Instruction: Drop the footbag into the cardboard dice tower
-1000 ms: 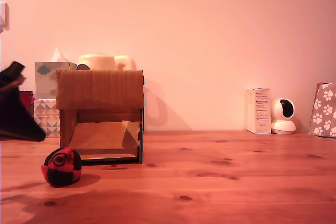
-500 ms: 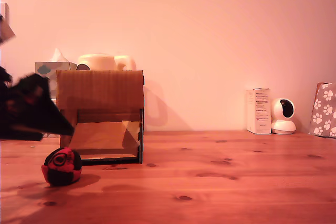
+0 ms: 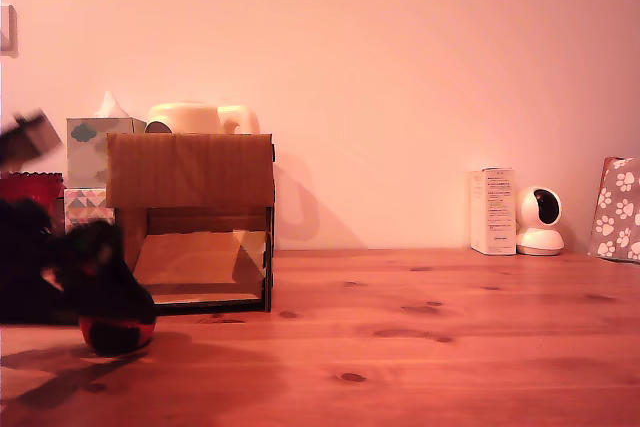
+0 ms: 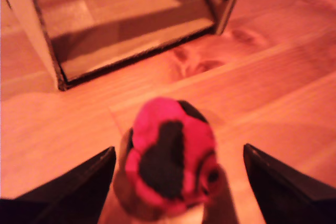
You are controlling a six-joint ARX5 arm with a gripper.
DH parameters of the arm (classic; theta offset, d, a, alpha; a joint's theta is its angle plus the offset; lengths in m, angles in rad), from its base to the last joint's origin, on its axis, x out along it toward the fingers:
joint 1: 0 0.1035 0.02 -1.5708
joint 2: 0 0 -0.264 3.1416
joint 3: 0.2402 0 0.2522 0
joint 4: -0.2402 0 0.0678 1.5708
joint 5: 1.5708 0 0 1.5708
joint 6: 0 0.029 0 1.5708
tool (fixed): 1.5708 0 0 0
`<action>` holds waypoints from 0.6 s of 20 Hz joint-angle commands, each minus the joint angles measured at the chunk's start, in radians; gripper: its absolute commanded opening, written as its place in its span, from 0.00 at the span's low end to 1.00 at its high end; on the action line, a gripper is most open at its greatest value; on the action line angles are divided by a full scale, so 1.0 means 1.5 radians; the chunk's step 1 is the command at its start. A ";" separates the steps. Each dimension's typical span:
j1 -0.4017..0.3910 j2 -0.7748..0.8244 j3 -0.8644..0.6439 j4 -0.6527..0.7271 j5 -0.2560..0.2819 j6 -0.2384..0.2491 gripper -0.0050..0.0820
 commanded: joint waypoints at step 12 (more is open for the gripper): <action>-0.002 -0.088 0.013 -0.096 0.076 -0.006 0.29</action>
